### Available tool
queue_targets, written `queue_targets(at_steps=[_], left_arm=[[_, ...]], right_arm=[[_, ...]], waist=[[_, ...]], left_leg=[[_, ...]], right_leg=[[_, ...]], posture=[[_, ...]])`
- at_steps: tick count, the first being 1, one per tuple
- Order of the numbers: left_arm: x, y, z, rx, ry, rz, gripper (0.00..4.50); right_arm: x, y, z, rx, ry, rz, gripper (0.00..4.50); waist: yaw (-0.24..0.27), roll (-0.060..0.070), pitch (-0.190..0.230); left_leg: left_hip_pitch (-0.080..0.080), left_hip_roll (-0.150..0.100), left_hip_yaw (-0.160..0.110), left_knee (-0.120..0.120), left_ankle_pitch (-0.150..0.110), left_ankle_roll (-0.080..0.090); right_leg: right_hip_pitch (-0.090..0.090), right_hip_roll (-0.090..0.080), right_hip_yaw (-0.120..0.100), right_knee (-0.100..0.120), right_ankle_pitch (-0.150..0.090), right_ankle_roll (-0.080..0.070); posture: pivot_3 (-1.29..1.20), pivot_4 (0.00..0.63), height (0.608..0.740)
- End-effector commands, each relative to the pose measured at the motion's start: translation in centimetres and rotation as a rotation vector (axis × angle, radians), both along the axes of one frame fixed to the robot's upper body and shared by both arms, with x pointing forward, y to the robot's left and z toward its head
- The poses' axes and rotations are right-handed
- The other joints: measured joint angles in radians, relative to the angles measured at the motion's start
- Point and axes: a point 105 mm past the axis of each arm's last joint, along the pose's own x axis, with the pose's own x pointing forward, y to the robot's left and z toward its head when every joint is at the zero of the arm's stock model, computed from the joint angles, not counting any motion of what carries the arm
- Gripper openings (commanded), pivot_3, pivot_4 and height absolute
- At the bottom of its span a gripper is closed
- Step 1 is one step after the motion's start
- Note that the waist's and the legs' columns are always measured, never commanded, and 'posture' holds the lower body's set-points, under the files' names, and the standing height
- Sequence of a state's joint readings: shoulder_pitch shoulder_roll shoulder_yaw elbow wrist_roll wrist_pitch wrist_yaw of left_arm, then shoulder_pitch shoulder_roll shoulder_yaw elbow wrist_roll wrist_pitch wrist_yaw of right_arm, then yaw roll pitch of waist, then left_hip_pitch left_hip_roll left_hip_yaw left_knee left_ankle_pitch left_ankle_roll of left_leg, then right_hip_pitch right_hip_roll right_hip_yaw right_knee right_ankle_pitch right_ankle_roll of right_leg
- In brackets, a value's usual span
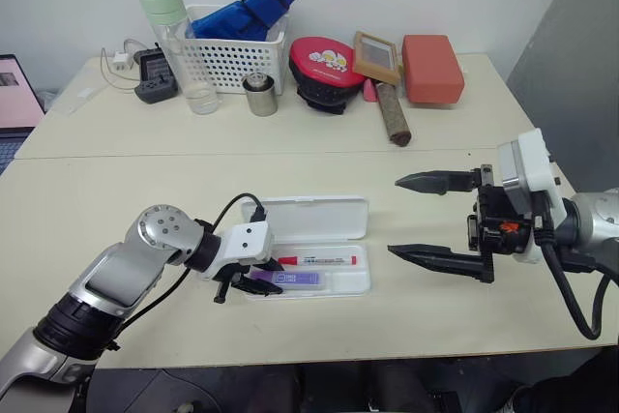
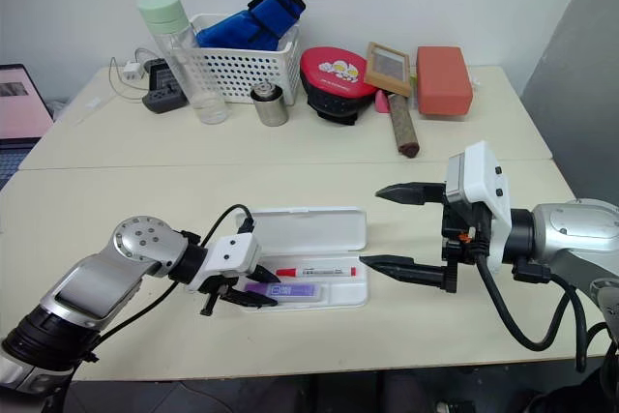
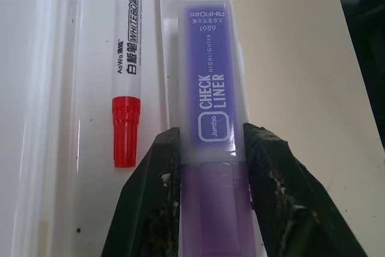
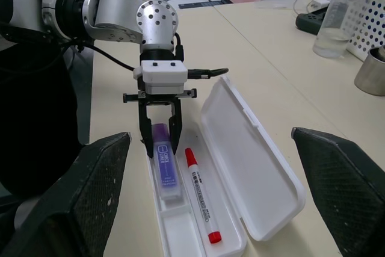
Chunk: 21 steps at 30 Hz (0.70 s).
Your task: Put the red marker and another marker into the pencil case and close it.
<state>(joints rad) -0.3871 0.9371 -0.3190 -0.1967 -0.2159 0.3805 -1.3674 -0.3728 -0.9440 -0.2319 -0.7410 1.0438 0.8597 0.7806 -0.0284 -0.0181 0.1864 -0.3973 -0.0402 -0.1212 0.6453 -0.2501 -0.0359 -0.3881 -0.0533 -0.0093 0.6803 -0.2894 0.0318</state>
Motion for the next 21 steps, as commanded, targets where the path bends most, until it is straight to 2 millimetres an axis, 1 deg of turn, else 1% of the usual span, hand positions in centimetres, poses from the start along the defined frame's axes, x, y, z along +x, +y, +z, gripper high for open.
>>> queue_targets(at_steps=[1, 3, 4, 7, 8, 16, 21], left_arm=[[0.1, -0.2, 0.5, 0.002, -0.014, -0.012, 1.22], [0.1, -0.2, 0.5, 0.003, -0.014, -0.01, 1.92], [0.1, -0.3, 0.5, 0.003, -0.014, -0.009, 1.95], [-0.2, -0.8, 1.1, -0.036, 0.002, -0.006, 2.57], [-0.3, -0.9, 1.3, -0.041, 0.005, -0.008, 2.7], [-0.8, -1.5, 2.3, -0.076, 0.032, -0.006, 4.44], [-1.8, -2.7, 4.4, -0.197, 0.089, -0.014, 4.48]], right_arm=[[-0.5, 0.0, 1.0, 0.003, -0.058, 0.005, 4.5], [-0.4, 0.0, 1.0, 0.002, -0.059, 0.005, 4.5], [-0.4, 0.0, 1.0, 0.002, -0.06, 0.005, 4.5], [-0.4, -0.1, 1.0, 0.002, -0.059, 0.005, 4.5], [-0.4, -0.1, 1.0, 0.002, -0.058, 0.006, 4.5], [-0.5, 0.0, 1.0, 0.002, -0.054, 0.013, 4.5], [-0.3, 0.0, 0.8, 0.009, -0.041, 0.01, 4.5]], waist=[[0.0, 0.0, 0.0], [0.0, 0.0, 0.0], [0.0, 0.0, 0.0], [0.0, 0.0, 0.0], [0.0, 0.0, 0.0], [0.0, 0.0, 0.0], [0.0, 0.0, 0.0]], left_leg=[[0.0, 0.0, 0.0, 0.0, 0.0, 0.0], [0.0, 0.0, 0.0, 0.0, 0.0, 0.0], [0.0, 0.0, 0.0, 0.0, 0.0, 0.0], [0.0, 0.0, 0.0, 0.0, 0.0, 0.0], [0.0, 0.0, 0.0, 0.0, 0.0, 0.0], [0.0, 0.0, 0.0, 0.0, 0.0, 0.0], [0.0, 0.0, -0.002, 0.0, 0.0, 0.0]], right_leg=[[0.0, 0.0, 0.0, 0.0, 0.0, 0.0], [0.0, 0.0, 0.0, 0.0, 0.0, 0.0], [0.0, 0.0, 0.0, 0.0, 0.0, 0.0], [0.0, 0.0, 0.0, 0.0, 0.0, 0.0], [0.0, 0.0, 0.0, 0.0, 0.0, 0.0], [0.0, 0.0, 0.0, 0.0, 0.0, 0.0], [0.0, 0.0, 0.0, 0.0, 0.0, 0.0]], posture=[[0.0, 0.15, 0.74], [0.0, 0.15, 0.74], [0.0, 0.15, 0.74], [0.0, 0.15, 0.74], [0.0, 0.15, 0.74], [0.0, 0.15, 0.74], [0.0, 0.15, 0.74]])
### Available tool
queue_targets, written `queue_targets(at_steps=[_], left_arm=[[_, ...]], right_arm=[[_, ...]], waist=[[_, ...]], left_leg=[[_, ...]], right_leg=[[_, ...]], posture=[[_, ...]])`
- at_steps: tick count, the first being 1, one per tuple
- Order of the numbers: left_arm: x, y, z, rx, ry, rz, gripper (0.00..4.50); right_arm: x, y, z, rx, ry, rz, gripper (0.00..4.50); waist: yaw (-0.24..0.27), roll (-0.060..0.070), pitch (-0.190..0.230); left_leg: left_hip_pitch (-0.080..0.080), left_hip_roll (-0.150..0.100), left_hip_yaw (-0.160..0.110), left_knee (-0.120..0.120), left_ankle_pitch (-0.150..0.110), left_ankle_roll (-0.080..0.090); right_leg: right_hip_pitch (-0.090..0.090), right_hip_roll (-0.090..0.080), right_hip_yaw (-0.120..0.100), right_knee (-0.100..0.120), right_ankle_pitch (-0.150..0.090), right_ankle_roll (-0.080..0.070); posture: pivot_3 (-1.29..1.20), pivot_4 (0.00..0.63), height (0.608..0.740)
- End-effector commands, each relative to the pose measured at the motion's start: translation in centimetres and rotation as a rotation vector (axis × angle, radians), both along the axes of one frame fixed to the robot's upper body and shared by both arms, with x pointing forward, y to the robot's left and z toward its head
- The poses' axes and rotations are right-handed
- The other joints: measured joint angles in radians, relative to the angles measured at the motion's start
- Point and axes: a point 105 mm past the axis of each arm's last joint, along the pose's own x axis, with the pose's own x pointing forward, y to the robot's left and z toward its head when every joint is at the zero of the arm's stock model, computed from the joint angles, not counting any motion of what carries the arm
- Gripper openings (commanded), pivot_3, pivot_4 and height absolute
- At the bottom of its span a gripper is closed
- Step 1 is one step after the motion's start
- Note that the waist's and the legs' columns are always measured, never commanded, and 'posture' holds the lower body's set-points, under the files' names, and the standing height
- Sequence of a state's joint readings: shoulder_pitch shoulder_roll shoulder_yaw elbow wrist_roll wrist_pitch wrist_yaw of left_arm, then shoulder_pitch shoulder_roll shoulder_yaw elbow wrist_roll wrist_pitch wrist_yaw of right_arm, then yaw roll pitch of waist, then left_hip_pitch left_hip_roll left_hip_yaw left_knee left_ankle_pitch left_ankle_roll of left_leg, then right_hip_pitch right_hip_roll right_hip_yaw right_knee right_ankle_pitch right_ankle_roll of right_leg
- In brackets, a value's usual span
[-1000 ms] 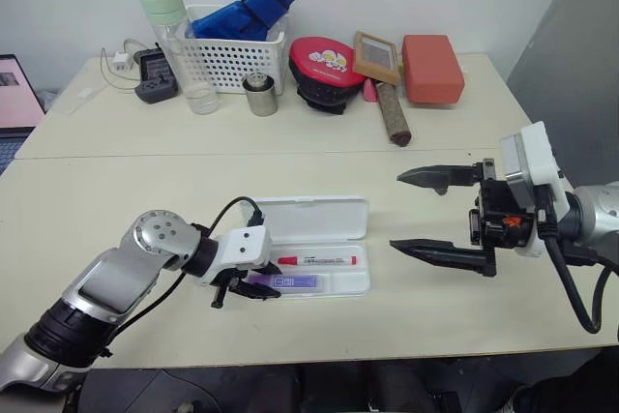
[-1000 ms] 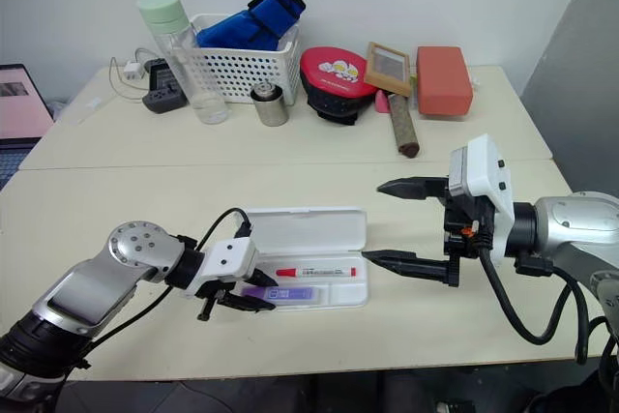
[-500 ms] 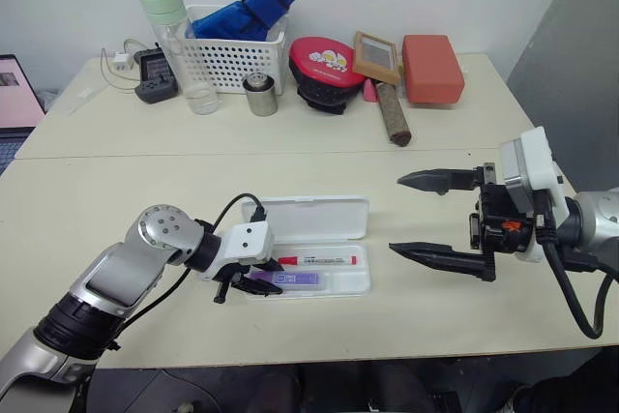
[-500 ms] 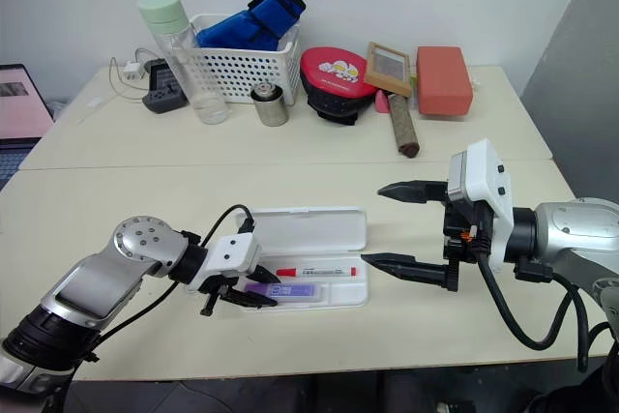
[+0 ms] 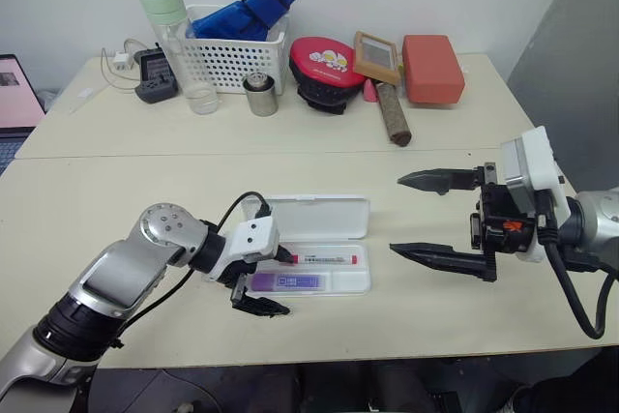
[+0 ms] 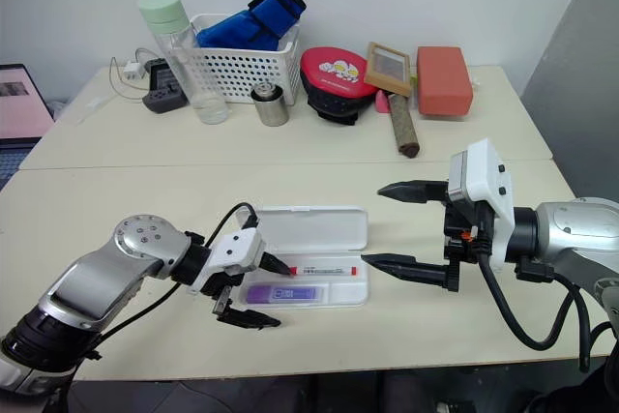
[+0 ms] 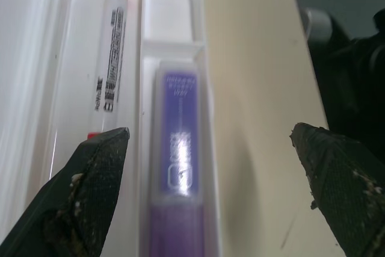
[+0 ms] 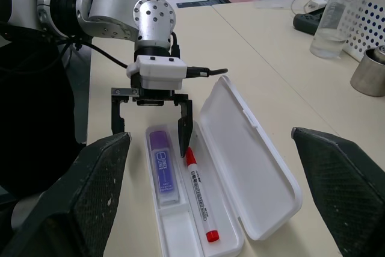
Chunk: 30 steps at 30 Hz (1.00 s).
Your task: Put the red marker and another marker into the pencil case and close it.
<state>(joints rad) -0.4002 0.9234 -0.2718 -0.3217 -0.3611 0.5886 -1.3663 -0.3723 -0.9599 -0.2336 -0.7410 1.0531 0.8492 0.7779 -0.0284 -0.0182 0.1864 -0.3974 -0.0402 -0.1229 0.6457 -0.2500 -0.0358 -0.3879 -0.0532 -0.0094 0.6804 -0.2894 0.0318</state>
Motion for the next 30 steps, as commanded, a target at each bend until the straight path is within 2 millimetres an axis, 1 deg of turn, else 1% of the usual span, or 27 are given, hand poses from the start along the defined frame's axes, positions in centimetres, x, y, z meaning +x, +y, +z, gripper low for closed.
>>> queue_targets(at_steps=[1, 3, 4, 5, 7, 8, 11, 13, 15, 16, 18, 19, 23, 26, 29, 30], left_arm=[[-0.6, -1.2, 3.0, -0.121, -0.004, -0.019, 4.48], [-0.3, -1.8, 4.2, -0.193, -0.009, -0.003, 4.48], [0.2, -2.3, 5.2, -0.249, -0.035, 0.015, 4.48], [1.2, -2.9, 6.5, -0.317, -0.084, 0.052, 4.48], [2.8, -4.0, 8.7, -0.425, -0.159, 0.11, 4.48], [3.7, -4.6, 9.7, -0.47, -0.203, 0.148, 4.48], [5.1, -5.9, 11.1, -0.547, -0.274, 0.2, 4.48], [5.5, -6.4, 11.5, -0.575, -0.284, 0.213, 4.48], [6.3, -7.1, 12.1, -0.62, -0.306, 0.247, 4.48], [6.4, -7.5, 12.2, -0.632, -0.324, 0.246, 4.48], [6.9, -7.9, 12.6, -0.646, -0.364, 0.26, 4.48], [7.1, -8.1, 12.5, -0.637, -0.381, 0.259, 4.48], [6.8, -8.6, 12.3, -0.627, -0.398, 0.228, 4.48], [6.4, -8.9, 12.1, -0.615, -0.405, 0.201, 4.48], [6.2, -8.9, 11.9, -0.608, -0.408, 0.191, 4.48], [6.2, -8.9, 12.0, -0.609, -0.409, 0.192, 4.5]], right_arm=[[-0.1, -0.1, 0.5, 0.019, -0.024, 0.002, 4.5], [0.3, -0.4, 0.3, 0.028, -0.007, -0.015, 4.5], [0.7, -0.7, 0.1, 0.032, 0.003, -0.035, 4.5], [1.4, -1.1, -0.2, 0.034, 0.013, -0.073, 4.5], [3.9, -2.4, -1.0, 0.039, 0.021, -0.209, 4.5], [5.8, -3.4, -1.5, 0.044, 0.03, -0.316, 4.5], [10.5, -5.9, -3.3, 0.042, 0.064, -0.575, 4.5], [11.9, -6.6, -4.4, 0.035, 0.086, -0.649, 4.5], [13.7, -7.5, -6.2, 0.003, 0.112, -0.733, 4.5], [15.0, -8.5, -7.3, -0.007, 0.137, -0.804, 4.5], [16.5, -9.8, -8.9, -0.039, 0.166, -0.888, 4.5], [17.0, -10.2, -9.7, -0.062, 0.184, -0.911, 4.5], [17.9, -10.7, -11.0, -0.097, 0.196, -0.931, 4.5], [18.6, -11.4, -12.5, -0.133, 0.221, -0.968, 4.5], [18.9, -11.5, -13.2, -0.147, 0.239, -0.975, 4.5], [18.9, -11.6, -13.3, -0.15, 0.241, -0.974, 4.33]], waist=[[0.0, 0.0, 0.0], [0.0, 0.0, 0.0], [0.001, 0.0, 0.0], [0.001, 0.0, 0.0], [0.004, -0.001, -0.001], [0.004, -0.002, -0.001], [0.0, -0.002, -0.001], [-0.005, -0.002, -0.001], [-0.006, -0.002, -0.001], [-0.006, -0.002, -0.001], [-0.006, -0.002, -0.001], [-0.003, -0.002, -0.001], [-0.002, -0.002, -0.001], [-0.002, -0.002, -0.001], [-0.005, -0.002, -0.001], [-0.005, -0.002, -0.001]], left_leg=[[0.0, 0.0, 0.0, 0.0, 0.0, 0.0], [0.0, 0.0, 0.0, 0.0, 0.0, 0.0], [0.0, 0.0, 0.0, 0.0, 0.0, 0.0], [0.0, 0.0, 0.0, 0.001, 0.0, 0.0], [0.0, -0.001, 0.001, 0.002, 0.0, 0.0], [0.0, -0.001, 0.001, 0.002, 0.0, 0.0], [0.0, -0.001, 0.002, 0.003, 0.0, 0.0], [0.003, -0.001, 0.004, 0.001, 0.0, -0.001], [0.002, 0.001, 0.008, 0.0, 0.002, -0.004], [0.002, 0.002, 0.01, 0.001, 0.003, -0.005], [0.001, 0.002, 0.012, 0.001, 0.003, -0.005], [0.001, 0.002, 0.013, 0.001, 0.003, -0.005], [0.0, 0.0, 0.015, 0.001, 0.003, -0.005], [0.0, 0.0, 0.016, 0.001, 0.003, -0.005], [0.001, 0.0, 0.016, 0.001, 0.003, -0.005], [0.001, 0.001, 0.016, 0.001, 0.003, -0.005]], right_leg=[[0.0, 0.0, 0.0, 0.0, 0.0, 0.0], [0.0, 0.0, 0.0, 0.0, 0.0, 0.0], [0.0, 0.0, 0.0, 0.0, 0.0, 0.0], [0.0, 0.0, 0.0, 0.0, 0.0, 0.0], [0.002, 0.0, -0.001, 0.0, 0.0, 0.001], [0.002, 0.0, -0.001, 0.0, 0.0, 0.001], [0.002, 0.0, 0.0, 0.0, 0.001, 0.002], [0.002, 0.0, 0.003, 0.0, 0.001, 0.002], [-0.001, 0.0, 0.004, 0.001, 0.001, 0.001], [0.0, 0.0, 0.004, 0.001, 0.001, 0.001], [-0.002, 0.0, 0.004, 0.001, 0.001, 0.001], [-0.001, 0.0, 0.005, 0.001, 0.001, 0.001], [-0.001, -0.001, 0.005, 0.0, 0.001, 0.002], [-0.001, -0.001, 0.006, 0.0, 0.001, 0.002], [-0.001, -0.001, 0.006, 0.0, 0.001, 0.002], [-0.001, -0.001, 0.006, 0.001, 0.001, 0.002]], posture=[[0.0, 0.15, 0.74], [0.0, 0.15, 0.74], [0.0, 0.15, 0.74], [0.0, 0.15, 0.74], [0.0, 0.15, 0.74], [0.0, 0.15, 0.74], [0.0, 0.15, 0.74], [0.0, 0.15, 0.74], [0.0, 0.15, 0.74], [0.0, 0.15, 0.74], [0.0, 0.15, 0.74], [0.0, 0.15, 0.74], [0.0, 0.15, 0.74], [0.0, 0.15, 0.74], [0.0, 0.15, 0.74], [0.0, 0.15, 0.74]])
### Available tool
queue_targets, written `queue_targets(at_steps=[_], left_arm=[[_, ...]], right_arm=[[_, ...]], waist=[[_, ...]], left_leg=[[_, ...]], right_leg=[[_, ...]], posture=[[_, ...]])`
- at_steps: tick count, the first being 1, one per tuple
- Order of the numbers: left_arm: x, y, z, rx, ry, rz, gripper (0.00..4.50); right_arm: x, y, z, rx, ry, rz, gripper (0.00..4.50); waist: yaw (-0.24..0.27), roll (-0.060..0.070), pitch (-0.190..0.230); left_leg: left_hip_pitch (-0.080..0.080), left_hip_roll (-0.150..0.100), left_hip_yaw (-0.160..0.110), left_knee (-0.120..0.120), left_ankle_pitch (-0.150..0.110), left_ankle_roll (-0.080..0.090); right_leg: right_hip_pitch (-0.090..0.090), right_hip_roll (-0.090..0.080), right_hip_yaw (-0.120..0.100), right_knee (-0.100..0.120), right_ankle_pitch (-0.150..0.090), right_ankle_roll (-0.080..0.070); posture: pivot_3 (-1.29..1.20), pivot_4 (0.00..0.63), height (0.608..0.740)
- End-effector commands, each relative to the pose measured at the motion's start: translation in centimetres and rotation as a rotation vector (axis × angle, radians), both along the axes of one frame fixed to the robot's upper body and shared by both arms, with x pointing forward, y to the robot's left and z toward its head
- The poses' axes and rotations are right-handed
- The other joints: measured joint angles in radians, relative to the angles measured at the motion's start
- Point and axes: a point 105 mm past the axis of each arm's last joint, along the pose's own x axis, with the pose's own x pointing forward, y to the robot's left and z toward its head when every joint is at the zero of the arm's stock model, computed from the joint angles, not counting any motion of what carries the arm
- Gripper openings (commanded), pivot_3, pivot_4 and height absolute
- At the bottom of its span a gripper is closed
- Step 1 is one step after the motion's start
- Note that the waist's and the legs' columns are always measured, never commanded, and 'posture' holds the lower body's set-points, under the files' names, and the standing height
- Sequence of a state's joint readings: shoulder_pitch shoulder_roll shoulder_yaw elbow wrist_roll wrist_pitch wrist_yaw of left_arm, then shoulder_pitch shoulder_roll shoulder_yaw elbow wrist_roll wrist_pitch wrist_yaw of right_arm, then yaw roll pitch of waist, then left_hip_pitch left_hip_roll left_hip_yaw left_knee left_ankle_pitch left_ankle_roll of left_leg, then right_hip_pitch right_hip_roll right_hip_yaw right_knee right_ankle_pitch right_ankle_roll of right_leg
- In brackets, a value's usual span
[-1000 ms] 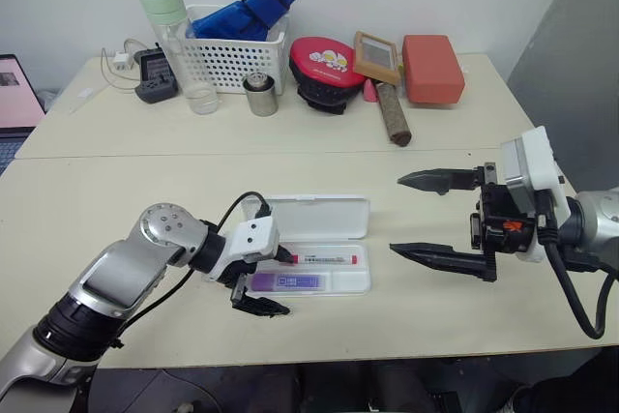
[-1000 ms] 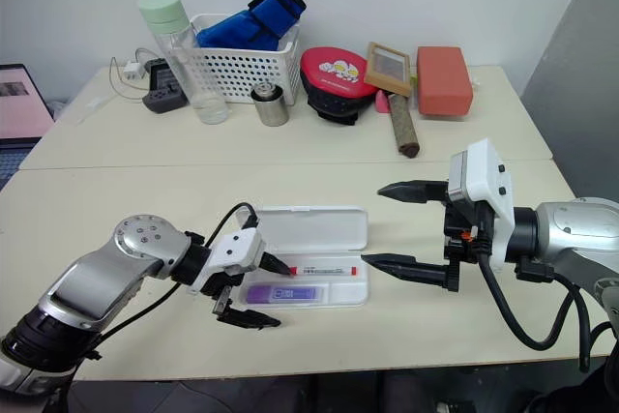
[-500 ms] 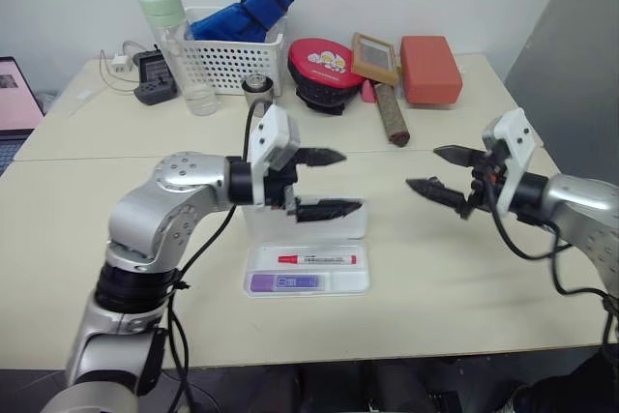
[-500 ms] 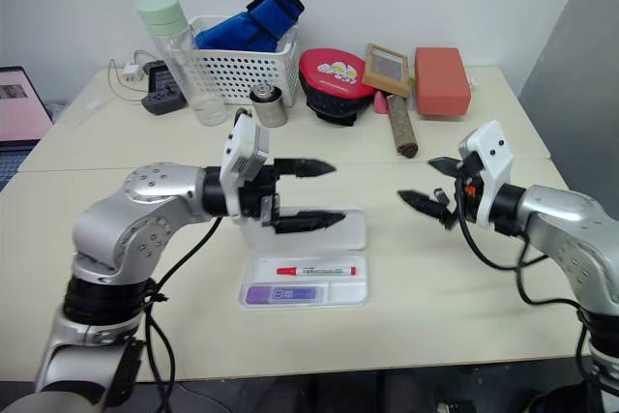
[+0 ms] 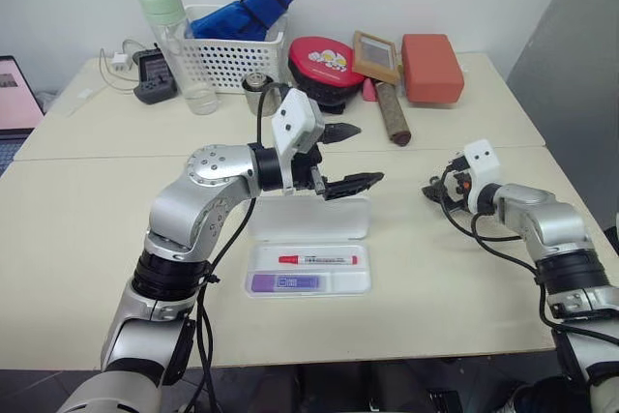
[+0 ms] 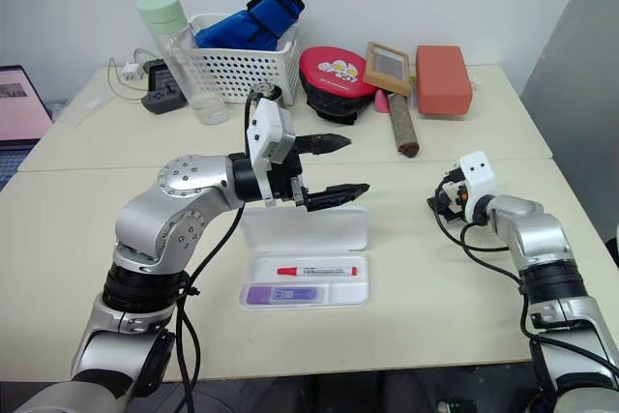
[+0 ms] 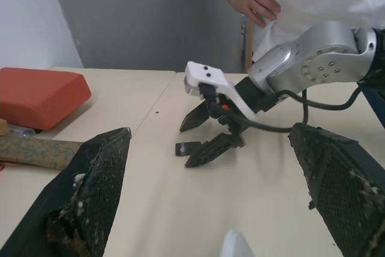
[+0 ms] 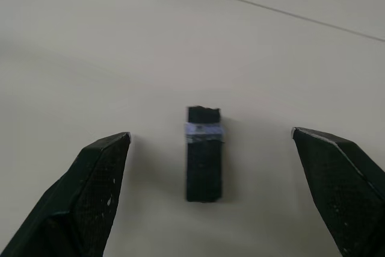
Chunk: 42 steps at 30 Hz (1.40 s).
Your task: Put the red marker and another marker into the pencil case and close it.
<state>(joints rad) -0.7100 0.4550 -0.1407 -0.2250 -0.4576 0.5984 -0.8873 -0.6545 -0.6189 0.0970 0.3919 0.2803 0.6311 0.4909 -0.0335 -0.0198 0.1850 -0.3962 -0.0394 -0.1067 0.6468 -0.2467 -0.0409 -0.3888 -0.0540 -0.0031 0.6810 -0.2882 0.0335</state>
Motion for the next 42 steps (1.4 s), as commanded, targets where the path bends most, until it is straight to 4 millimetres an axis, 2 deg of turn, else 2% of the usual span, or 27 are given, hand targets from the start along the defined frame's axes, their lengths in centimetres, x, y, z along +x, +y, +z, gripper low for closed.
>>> queue_targets(at_steps=[1, 2, 5, 8, 17, 18, 22, 24, 25, 26, 27, 29, 32, 34, 37, 42], left_arm=[[-0.7, -0.1, 0.9, -0.006, -0.061, -0.018, 4.5], [-0.7, 0.0, 1.0, -0.005, -0.064, -0.018, 4.5], [-0.6, 0.1, 1.1, -0.003, -0.067, -0.016, 4.5], [-0.6, 0.1, 1.2, 0.001, -0.07, -0.021, 4.5], [-0.5, 0.2, 1.0, 0.022, -0.075, -0.04, 4.5], [-0.5, 0.2, 0.9, 0.026, -0.074, -0.043, 4.5], [-0.8, 0.5, 0.6, 0.045, -0.075, -0.059, 4.5], [-1.2, 1.0, 0.4, 0.069, -0.067, -0.078, 4.5], [-1.6, 1.6, 0.2, 0.088, -0.059, -0.092, 4.5], [-2.4, 2.5, -0.3, 0.121, -0.041, -0.118, 4.5], [-3.0, 3.1, -0.5, 0.145, -0.028, -0.138, 4.5], [-4.0, 4.1, -1.2, 0.192, -0.001, -0.173, 4.5], [-5.3, 6.0, -2.1, 0.267, 0.048, -0.2, 4.5], [-5.6, 6.8, -2.5, 0.303, 0.064, -0.198, 4.5], [-6.3, 7.7, -2.9, 0.34, 0.087, -0.207, 4.5], [-6.9, 8.1, -2.9, 0.358, 0.093, -0.206, 4.5]], right_arm=[[0.3, -0.4, 0.4, -0.029, -0.012, -0.001, 4.15], [0.2, -0.4, 0.2, -0.043, -0.004, 0.009, 4.05], [0.1, -0.3, -0.1, -0.053, 0.015, 0.019, 3.2], [0.0, -0.4, -0.2, -0.055, 0.026, 0.021, 2.62], [-0.6, -0.7, 0.5, -0.005, 0.028, 0.013, 0.38], [-0.8, -0.7, 0.6, -0.002, 0.024, 0.015, 0.36], [-1.8, 0.3, 3.3, 0.073, -0.052, 0.095, 0.34], [-3.0, 1.7, 5.0, 0.067, -0.102, 0.218, 0.34], [-4.6, 3.3, 6.0, 0.071, -0.125, 0.351, 0.34], [-7.3, 5.7, 7.3, 0.066, -0.16, 0.557, 0.34], [-9.5, 7.3, 7.9, 0.061, -0.171, 0.701, 0.34], [-12.0, 9.0, 8.5, 0.098, -0.142, 0.835, 0.34], [-14.2, 11.0, 7.3, 0.038, -0.07, 0.967, 0.34], [-14.8, 11.8, 6.5, 0.004, -0.041, 1.013, 0.34], [-14.6, 12.9, 5.0, -0.058, -0.01, 1.043, 0.34], [-13.8, 13.7, 2.2, -0.147, 0.04, 1.058, 0.34]], waist=[[0.0, 0.0, 0.0], [0.0, 0.0, 0.0], [0.001, 0.0, 0.0], [0.002, 0.0, 0.0], [0.004, 0.0, 0.0], [0.004, 0.0, 0.0], [0.004, 0.0, 0.0], [0.003, 0.0, 0.0], [0.002, 0.0, 0.0], [0.0, 0.001, 0.0], [-0.001, 0.001, 0.0], [-0.007, 0.002, 0.0], [-0.01, 0.002, 0.0], [-0.006, 0.002, 0.0], [0.001, 0.002, 0.0], [0.002, 0.002, 0.001]], left_leg=[[0.0, 0.0, 0.0, 0.0, 0.0, 0.0], [0.0, 0.0, 0.0, 0.0, 0.0, 0.0], [0.001, 0.0, 0.0, 0.0, 0.0, 0.0], [0.001, 0.0, 0.0, 0.0, 0.0, 0.0], [0.0, -0.001, 0.0, 0.0, 0.0, 0.0], [0.0, -0.001, 0.0, 0.0, 0.0, 0.0], [0.0, -0.001, -0.001, 0.0, 0.0, 0.0], [-0.001, -0.001, -0.001, 0.0, 0.0, 0.0], [0.0, 0.0, -0.001, 0.0, 0.0, 0.0], [0.0, 0.0, -0.001, 0.0, 0.0, 0.0], [0.0, 0.0, -0.001, -0.001, 0.0, 0.001], [0.001, 0.002, -0.002, -0.001, -0.002, 0.004], [0.001, 0.003, -0.004, -0.001, -0.003, 0.004], [0.002, 0.002, -0.005, -0.001, -0.003, 0.004], [0.003, 0.001, -0.004, 0.0, -0.003, 0.004], [0.002, 0.001, -0.005, -0.001, -0.003, 0.004]], right_leg=[[0.0, 0.0, 0.0, 0.0, 0.0, 0.0], [0.0, 0.0, 0.0, 0.0, 0.0, 0.0], [0.001, 0.0, 0.0, 0.0, 0.0, 0.0], [0.001, 0.0, 0.0, 0.0, 0.0, 0.0], [0.001, 0.0, 0.0, 0.0, 0.0, 0.001], [0.001, 0.0, 0.0, 0.0, 0.0, 0.001], [0.001, 0.0, 0.0, 0.0, 0.0, 0.001], [0.0, 0.0, 0.0, 0.0, 0.0, 0.001], [0.0, 0.0, 0.0, 0.0, 0.0, 0.001], [0.0, 0.0, 0.0, 0.0, 0.0, 0.001], [-0.001, 0.0, 0.0, 0.0, 0.0, 0.001], [0.0, 0.002, 0.001, -0.001, -0.001, 0.001], [0.001, 0.002, 0.0, -0.001, -0.001, 0.0], [0.002, 0.002, -0.001, 0.0, 0.0, 0.0], [0.003, 0.001, 0.0, 0.0, 0.0, 0.001], [0.002, 0.001, 0.0, 0.0, 0.0, 0.001]], posture=[[0.0, 0.15, 0.74], [0.0, 0.15, 0.74], [0.0, 0.15, 0.74], [0.0, 0.15, 0.74], [0.0, 0.15, 0.74], [0.0, 0.15, 0.74], [0.0, 0.15, 0.74], [0.0, 0.15, 0.74], [0.0, 0.15, 0.74], [0.0, 0.15, 0.74], [0.0, 0.15, 0.74], [0.0, 0.15, 0.74], [0.0, 0.15, 0.74], [0.0, 0.15, 0.74], [0.0, 0.15, 0.74], [0.0, 0.15, 0.74]])
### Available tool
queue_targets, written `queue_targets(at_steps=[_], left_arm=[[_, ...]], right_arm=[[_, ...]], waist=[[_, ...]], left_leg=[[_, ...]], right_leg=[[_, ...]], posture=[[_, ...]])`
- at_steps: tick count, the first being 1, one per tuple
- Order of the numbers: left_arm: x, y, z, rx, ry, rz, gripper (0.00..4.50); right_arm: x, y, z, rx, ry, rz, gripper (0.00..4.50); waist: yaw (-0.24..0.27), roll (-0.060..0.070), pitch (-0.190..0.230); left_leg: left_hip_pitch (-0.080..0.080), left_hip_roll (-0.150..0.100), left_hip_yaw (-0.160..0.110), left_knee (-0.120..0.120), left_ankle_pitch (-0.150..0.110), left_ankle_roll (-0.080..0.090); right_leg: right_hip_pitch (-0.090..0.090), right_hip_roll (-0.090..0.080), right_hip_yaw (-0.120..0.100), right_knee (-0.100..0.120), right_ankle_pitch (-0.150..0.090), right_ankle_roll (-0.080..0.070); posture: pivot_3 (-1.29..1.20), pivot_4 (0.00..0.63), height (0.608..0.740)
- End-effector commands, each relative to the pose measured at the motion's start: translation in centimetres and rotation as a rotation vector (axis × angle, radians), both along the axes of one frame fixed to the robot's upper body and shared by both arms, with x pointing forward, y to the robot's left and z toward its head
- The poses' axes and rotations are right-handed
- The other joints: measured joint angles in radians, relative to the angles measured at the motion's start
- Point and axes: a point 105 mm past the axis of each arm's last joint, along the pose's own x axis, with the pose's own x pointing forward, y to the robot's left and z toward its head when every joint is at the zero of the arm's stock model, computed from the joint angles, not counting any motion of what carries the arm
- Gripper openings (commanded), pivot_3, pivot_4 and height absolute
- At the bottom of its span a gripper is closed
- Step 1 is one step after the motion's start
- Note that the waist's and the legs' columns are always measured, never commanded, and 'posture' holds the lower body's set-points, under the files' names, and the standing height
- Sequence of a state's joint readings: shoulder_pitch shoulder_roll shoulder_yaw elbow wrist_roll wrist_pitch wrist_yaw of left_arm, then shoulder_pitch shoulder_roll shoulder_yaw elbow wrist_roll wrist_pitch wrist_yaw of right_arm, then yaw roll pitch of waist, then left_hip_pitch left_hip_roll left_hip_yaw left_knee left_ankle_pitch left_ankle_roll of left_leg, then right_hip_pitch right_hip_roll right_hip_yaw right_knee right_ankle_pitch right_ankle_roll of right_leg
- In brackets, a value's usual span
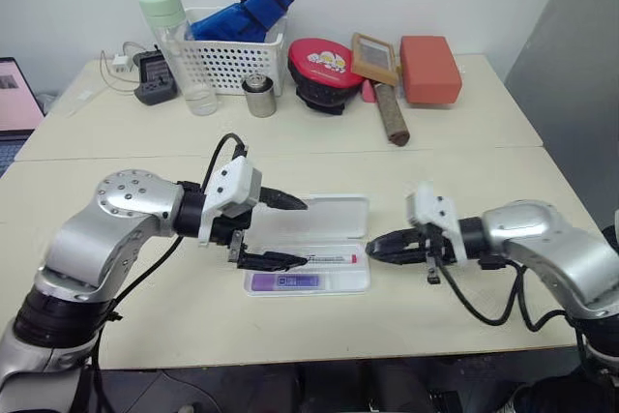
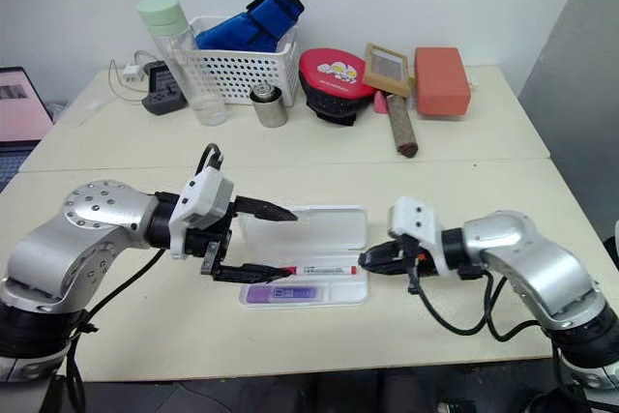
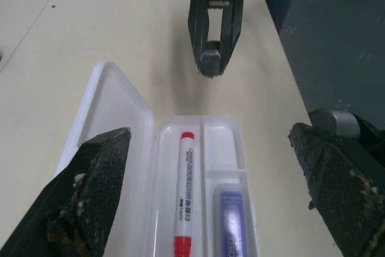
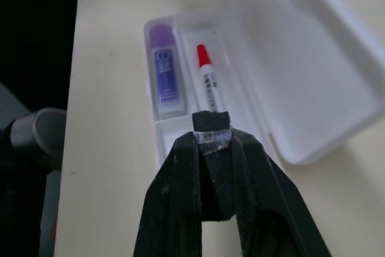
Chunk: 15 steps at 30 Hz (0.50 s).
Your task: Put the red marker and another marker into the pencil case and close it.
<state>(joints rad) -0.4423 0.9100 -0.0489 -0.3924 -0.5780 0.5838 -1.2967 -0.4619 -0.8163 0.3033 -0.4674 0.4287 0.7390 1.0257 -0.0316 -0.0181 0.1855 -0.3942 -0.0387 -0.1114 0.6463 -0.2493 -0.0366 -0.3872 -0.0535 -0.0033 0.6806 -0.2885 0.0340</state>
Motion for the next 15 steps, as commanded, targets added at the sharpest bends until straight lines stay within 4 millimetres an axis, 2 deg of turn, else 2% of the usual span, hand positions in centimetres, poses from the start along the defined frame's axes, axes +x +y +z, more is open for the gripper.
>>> queue_targets(at_steps=[1, 8, 15], left_arm=[[-0.6, 0.1, 1.3, -0.01, -0.052, -0.008, 4.5], [-0.8, 0.0, 1.7, -0.015, -0.054, 0.006, 4.5], [-0.9, -0.2, 1.6, -0.016, -0.051, 0.015, 4.5]], right_arm=[[0.6, 0.8, -1.4, -0.064, -0.039, 0.031, 0.34], [0.4, 1.4, -2.8, -0.096, -0.021, 0.055, 0.34], [-0.2, 2.8, -3.2, -0.083, -0.004, 0.083, 0.34]], waist=[[0.0, 0.0, 0.0], [0.001, 0.0, 0.0], [0.0, 0.0, 0.0]], left_leg=[[0.0, 0.0, 0.0, 0.0, 0.0, 0.0], [-0.001, 0.0, -0.001, 0.0, 0.0, 0.0], [-0.001, 0.0, -0.001, 0.0, 0.0, 0.0]], right_leg=[[0.0, 0.0, 0.0, 0.0, 0.0, 0.0], [-0.001, 0.0, -0.001, 0.0, 0.0, 0.0], [-0.001, 0.0, -0.001, 0.0, 0.0, 0.0]], posture=[[0.0, 0.15, 0.74], [0.0, 0.15, 0.74], [0.0, 0.15, 0.74]])
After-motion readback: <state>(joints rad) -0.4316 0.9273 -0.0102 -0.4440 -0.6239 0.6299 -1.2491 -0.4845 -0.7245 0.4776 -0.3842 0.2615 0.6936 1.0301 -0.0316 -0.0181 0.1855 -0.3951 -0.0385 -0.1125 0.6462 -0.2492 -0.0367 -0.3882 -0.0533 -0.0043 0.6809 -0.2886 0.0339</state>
